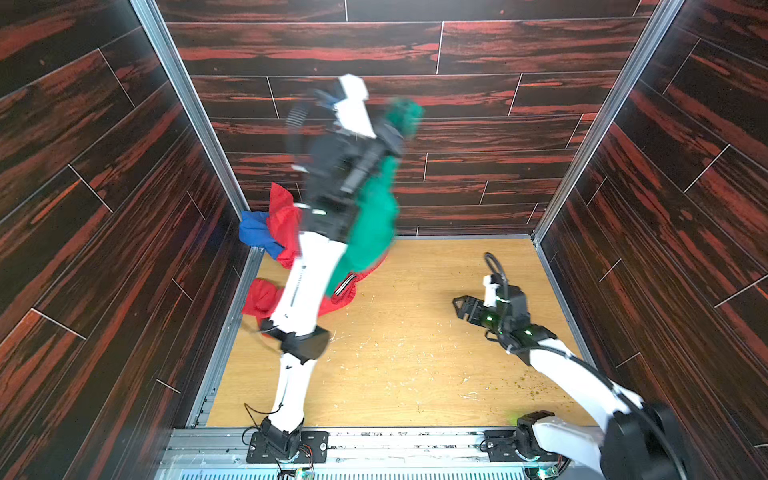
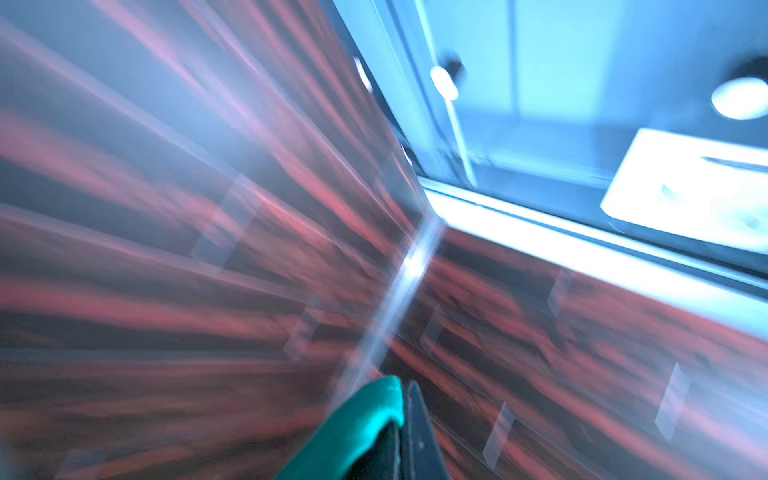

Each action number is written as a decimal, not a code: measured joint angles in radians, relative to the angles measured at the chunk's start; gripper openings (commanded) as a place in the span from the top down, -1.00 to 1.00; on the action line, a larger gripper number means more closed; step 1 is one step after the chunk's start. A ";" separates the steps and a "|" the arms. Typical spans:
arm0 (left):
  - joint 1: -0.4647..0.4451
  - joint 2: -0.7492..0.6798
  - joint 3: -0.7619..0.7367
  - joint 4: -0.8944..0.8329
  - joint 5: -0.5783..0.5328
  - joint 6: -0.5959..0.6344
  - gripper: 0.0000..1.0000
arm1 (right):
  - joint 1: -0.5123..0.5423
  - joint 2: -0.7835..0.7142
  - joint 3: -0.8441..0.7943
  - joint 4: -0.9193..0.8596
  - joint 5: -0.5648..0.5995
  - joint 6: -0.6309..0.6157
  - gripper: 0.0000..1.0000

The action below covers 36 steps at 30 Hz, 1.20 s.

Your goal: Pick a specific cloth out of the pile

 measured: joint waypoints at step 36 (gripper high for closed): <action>0.104 -0.648 -1.340 -0.386 -0.097 0.303 -0.97 | -0.065 0.685 0.463 -0.180 0.029 -0.148 -0.36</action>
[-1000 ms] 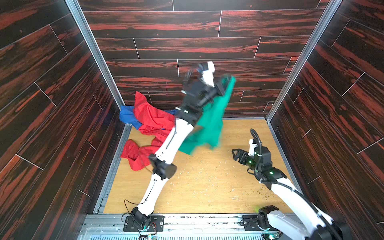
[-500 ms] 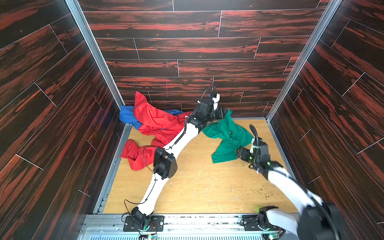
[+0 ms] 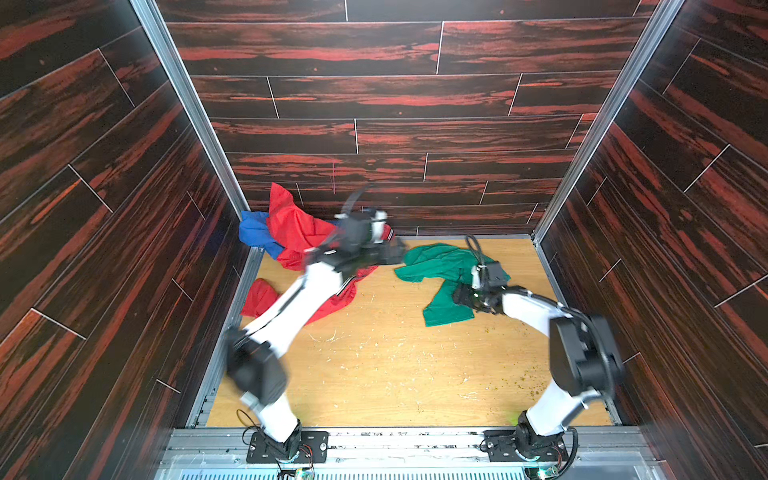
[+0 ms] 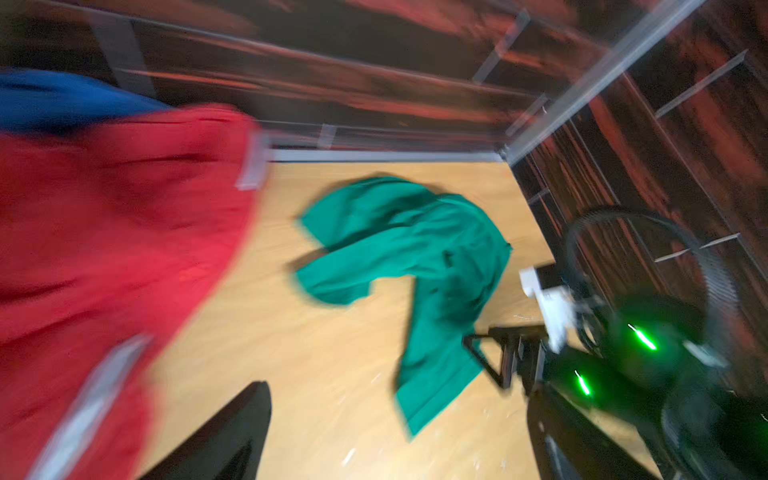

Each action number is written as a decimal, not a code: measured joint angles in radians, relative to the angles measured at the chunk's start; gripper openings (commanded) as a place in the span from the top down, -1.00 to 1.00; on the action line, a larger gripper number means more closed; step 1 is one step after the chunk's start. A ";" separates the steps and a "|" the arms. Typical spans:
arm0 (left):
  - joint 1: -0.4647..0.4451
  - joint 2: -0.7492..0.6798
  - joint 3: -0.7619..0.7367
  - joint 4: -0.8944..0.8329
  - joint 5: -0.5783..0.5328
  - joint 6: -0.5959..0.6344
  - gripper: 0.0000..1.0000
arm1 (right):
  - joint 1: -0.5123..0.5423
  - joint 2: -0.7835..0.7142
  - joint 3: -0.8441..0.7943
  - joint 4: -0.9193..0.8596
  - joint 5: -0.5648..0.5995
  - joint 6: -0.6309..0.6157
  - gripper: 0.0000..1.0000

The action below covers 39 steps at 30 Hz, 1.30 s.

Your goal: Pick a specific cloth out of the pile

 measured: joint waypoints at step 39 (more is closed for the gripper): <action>-0.016 -0.318 -0.409 0.027 0.041 0.077 -0.97 | -0.311 0.056 1.630 -0.538 -0.069 -0.139 1.00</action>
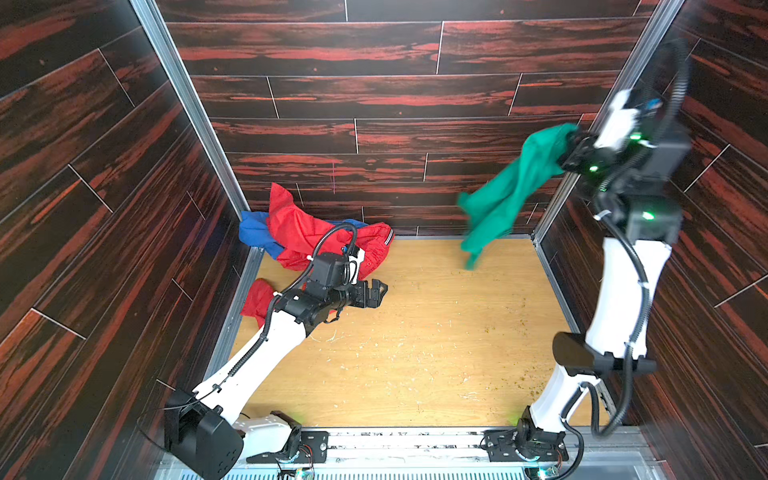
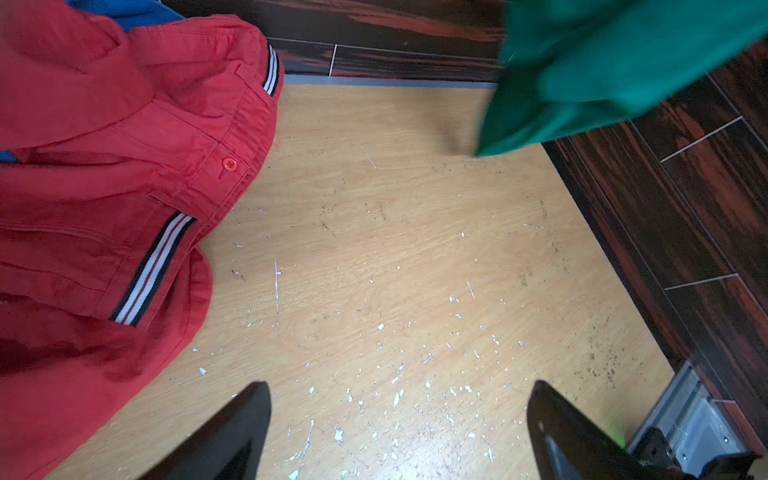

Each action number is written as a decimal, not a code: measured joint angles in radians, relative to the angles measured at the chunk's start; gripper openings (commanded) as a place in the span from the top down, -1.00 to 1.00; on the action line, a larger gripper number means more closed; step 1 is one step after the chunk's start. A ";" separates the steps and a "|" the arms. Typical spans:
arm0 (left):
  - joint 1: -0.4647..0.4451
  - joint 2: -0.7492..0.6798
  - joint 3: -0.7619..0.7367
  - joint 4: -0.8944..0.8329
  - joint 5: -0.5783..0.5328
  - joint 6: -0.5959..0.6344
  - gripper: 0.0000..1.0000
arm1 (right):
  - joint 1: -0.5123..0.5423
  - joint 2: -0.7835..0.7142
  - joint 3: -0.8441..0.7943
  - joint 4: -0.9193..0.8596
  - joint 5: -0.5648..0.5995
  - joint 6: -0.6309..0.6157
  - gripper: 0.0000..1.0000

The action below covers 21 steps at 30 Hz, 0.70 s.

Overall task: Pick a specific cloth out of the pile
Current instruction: 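Lift the green cloth with the right gripper while the left gripper holds still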

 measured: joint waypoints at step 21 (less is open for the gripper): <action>0.000 -0.034 -0.051 0.048 -0.055 -0.017 -0.97 | -0.022 0.081 -0.205 0.034 -0.188 0.079 1.00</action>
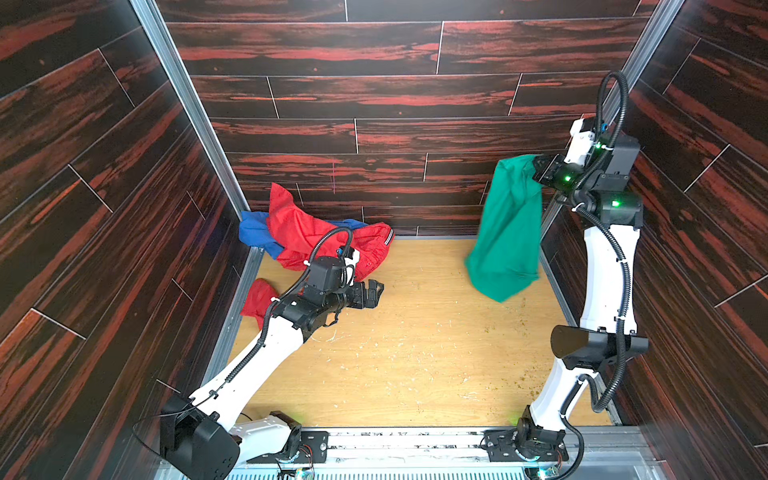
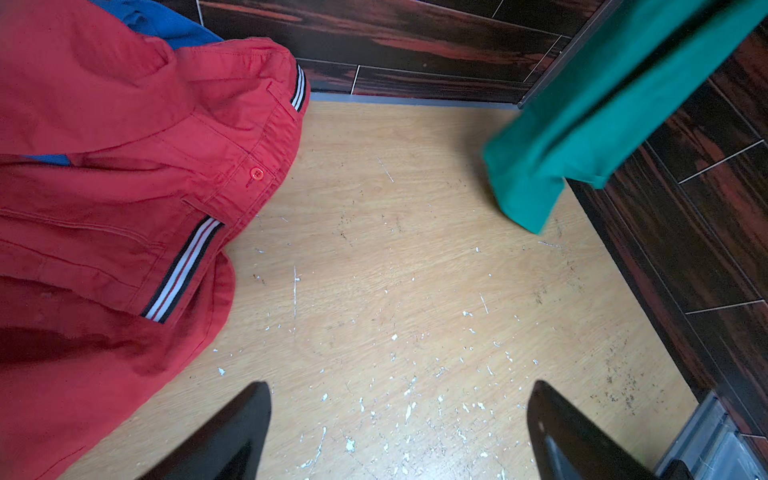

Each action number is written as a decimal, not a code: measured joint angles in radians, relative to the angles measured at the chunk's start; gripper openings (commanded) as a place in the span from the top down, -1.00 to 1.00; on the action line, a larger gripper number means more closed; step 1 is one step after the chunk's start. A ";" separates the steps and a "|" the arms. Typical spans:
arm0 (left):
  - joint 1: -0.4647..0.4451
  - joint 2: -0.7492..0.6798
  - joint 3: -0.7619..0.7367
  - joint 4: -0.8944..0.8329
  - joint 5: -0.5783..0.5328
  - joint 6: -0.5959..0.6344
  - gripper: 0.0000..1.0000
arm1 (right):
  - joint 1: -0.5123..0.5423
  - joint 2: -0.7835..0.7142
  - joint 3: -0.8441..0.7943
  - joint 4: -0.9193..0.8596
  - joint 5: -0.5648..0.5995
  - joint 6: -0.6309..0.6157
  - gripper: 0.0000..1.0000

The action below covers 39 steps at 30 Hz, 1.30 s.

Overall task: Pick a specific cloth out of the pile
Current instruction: 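Lift the green cloth with the right gripper while the left gripper holds still, then lower the green cloth onto the floor near the far corner with the right gripper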

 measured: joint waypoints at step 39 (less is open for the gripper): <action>-0.029 0.072 0.001 0.076 0.126 0.027 -0.98 | -0.045 -0.169 -0.849 0.243 -0.171 0.057 1.00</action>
